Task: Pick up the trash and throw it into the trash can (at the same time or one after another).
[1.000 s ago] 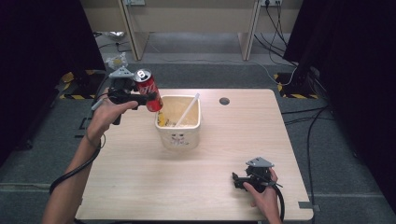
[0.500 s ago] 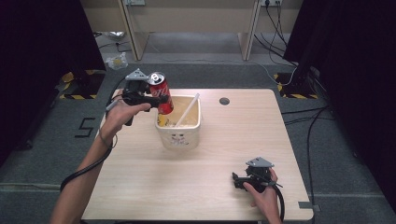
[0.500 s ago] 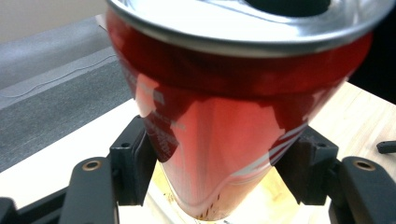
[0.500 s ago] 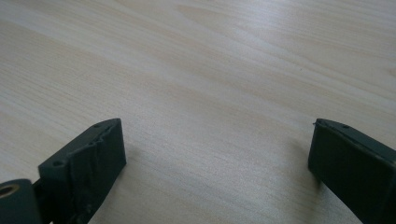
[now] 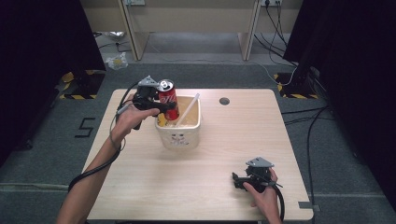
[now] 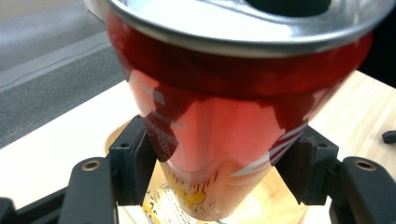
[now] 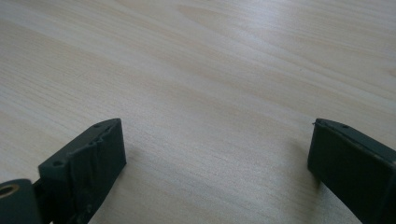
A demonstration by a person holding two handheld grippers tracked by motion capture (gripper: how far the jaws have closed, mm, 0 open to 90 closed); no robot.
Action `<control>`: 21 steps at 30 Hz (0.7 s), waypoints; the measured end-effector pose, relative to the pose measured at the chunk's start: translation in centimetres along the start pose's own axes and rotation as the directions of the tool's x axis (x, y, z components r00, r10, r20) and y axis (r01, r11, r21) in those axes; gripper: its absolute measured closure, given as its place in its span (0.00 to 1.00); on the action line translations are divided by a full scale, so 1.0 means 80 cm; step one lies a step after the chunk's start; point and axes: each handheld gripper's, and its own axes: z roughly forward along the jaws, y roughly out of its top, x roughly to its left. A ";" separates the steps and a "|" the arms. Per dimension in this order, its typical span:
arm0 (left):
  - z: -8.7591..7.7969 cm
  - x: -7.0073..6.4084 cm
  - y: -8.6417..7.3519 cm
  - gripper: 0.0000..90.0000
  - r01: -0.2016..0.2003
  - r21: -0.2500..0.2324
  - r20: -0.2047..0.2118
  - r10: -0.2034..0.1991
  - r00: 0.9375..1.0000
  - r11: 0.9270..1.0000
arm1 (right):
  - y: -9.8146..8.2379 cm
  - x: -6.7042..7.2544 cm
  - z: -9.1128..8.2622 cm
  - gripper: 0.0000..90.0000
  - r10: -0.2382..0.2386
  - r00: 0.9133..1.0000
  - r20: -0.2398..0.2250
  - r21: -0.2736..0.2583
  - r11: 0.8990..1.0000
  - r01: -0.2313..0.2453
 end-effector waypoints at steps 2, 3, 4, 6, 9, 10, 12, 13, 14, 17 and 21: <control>0.005 0.000 -0.003 0.38 0.000 0.008 0.000 0.000 1.000 1.000 | 0.000 0.000 0.000 0.05 0.000 1.000 -0.001 0.000 1.000 0.000; 0.007 0.000 -0.005 0.38 0.000 0.013 0.001 -0.001 1.000 1.000 | 0.000 0.000 0.000 0.05 0.000 1.000 -0.002 0.000 1.000 0.000; 0.009 0.000 -0.006 0.38 0.000 0.016 0.003 0.000 1.000 1.000 | 0.000 0.000 0.000 0.05 -0.001 1.000 -0.001 0.000 1.000 0.001; 0.012 0.000 -0.009 0.38 -0.003 0.025 0.002 0.003 1.000 1.000 | 0.000 0.000 0.000 0.05 -0.001 1.000 -0.002 -0.002 1.000 0.001; 0.015 0.000 -0.013 0.38 -0.008 0.034 0.008 0.007 1.000 0.999 | 0.000 0.000 0.000 0.05 -0.001 1.000 -0.003 -0.002 1.000 0.001; 0.017 -0.001 -0.015 0.38 -0.007 0.039 0.011 0.006 1.000 0.999 | 0.000 0.000 0.000 0.05 -0.001 1.000 -0.003 -0.002 1.000 0.001; 0.021 -0.001 -0.019 0.38 -0.008 0.049 0.014 0.008 1.000 0.999 | 0.000 0.000 0.000 0.05 -0.001 1.000 -0.003 -0.002 1.000 0.001; 0.022 -0.001 -0.020 0.38 -0.008 0.052 0.014 0.007 1.000 0.999 | 0.000 0.000 0.000 0.05 -0.002 1.000 -0.003 -0.002 1.000 0.002; 0.023 -0.001 -0.022 0.38 -0.003 0.052 0.016 0.003 1.000 0.999 | 0.000 0.000 0.000 0.05 -0.003 1.000 -0.002 -0.002 1.000 0.003; 0.027 -0.002 -0.027 0.37 -0.010 0.062 0.015 0.009 1.000 0.998 | 0.000 0.000 0.000 0.05 -0.001 1.000 -0.003 -0.002 1.000 0.001; 0.030 -0.003 -0.031 0.37 -0.008 0.071 0.023 0.006 1.000 0.997 | 0.000 0.000 0.000 0.05 -0.001 1.000 -0.003 -0.002 1.000 0.001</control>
